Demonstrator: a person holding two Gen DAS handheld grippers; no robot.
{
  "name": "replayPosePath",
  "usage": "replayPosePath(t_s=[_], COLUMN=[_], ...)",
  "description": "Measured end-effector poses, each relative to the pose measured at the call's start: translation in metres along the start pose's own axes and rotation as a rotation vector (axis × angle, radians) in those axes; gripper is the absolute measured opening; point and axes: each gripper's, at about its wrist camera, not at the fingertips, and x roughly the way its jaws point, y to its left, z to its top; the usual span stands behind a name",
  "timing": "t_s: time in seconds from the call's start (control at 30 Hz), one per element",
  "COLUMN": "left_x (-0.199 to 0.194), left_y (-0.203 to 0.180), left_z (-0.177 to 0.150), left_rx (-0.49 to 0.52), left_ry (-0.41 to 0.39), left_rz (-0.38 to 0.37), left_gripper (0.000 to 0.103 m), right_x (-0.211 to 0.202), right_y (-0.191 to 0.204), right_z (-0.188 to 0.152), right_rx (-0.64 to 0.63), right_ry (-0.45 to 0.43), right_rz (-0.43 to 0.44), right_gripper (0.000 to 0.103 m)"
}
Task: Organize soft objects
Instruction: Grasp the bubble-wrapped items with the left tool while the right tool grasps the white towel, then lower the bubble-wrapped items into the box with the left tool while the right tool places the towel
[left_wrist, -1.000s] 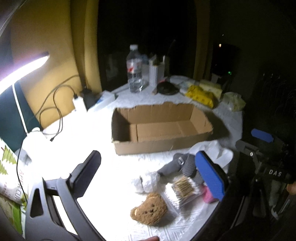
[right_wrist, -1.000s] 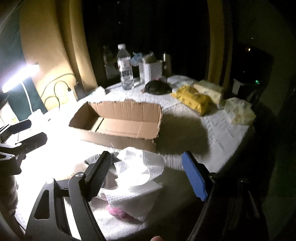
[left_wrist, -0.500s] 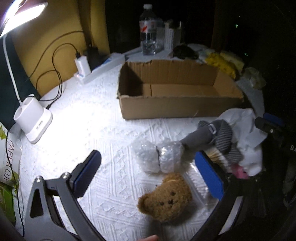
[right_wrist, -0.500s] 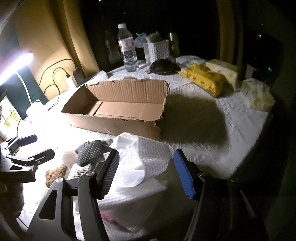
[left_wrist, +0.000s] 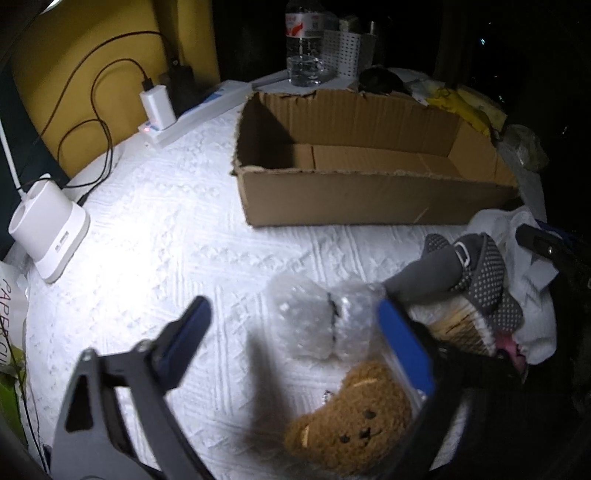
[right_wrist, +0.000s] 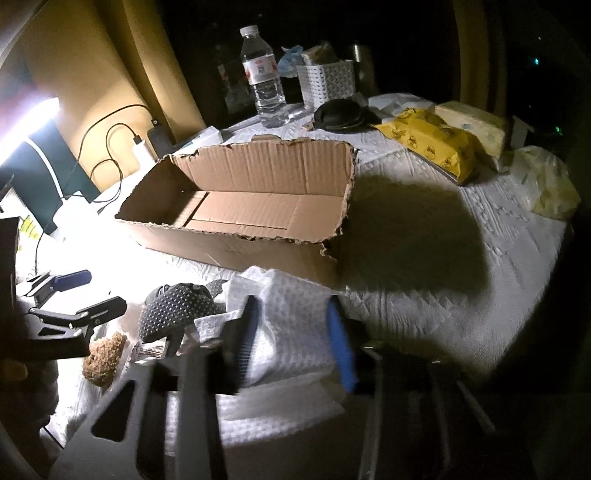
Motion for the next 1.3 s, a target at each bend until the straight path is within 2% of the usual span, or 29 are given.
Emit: replayPosePath(t_s=[0.03,0.13,0.43,0.83,1.3], left_x=[0.0,0.001,-0.01,-0.047,-0.076], left_y=[-0.001,-0.005,-0.005,0.012,0.006], left_z=[0.0,-0.001,0.001,0.01,0.03], left_rx=[0.004,0.016,0.025,-0.008,0.005], left_ry=[-0.001,0.0,-0.037,-0.128,-0.212], left_rz=[-0.003,-0.035,-0.038,-0.05,-0.069], left_gripper=[0.077,0.057,0.051,0.051,0.051], right_x=[-0.001,-0.006,-0.033,-0.054,-0.089], right_y=[0.001,0.001,0.001,0.011,0.015], right_z=[0.0,0.001,0.014,0.04,0.066], right_rx=[-0.005,-0.014,-0.01,-0.028,-0.059], right_ry=[-0.005,-0.023,-0.102,-0.182,-0.278], right_rz=[0.005,0.008,-0.001,0.033,0.008], right_gripper=[0.016,0.008,0.006,0.006,0.006])
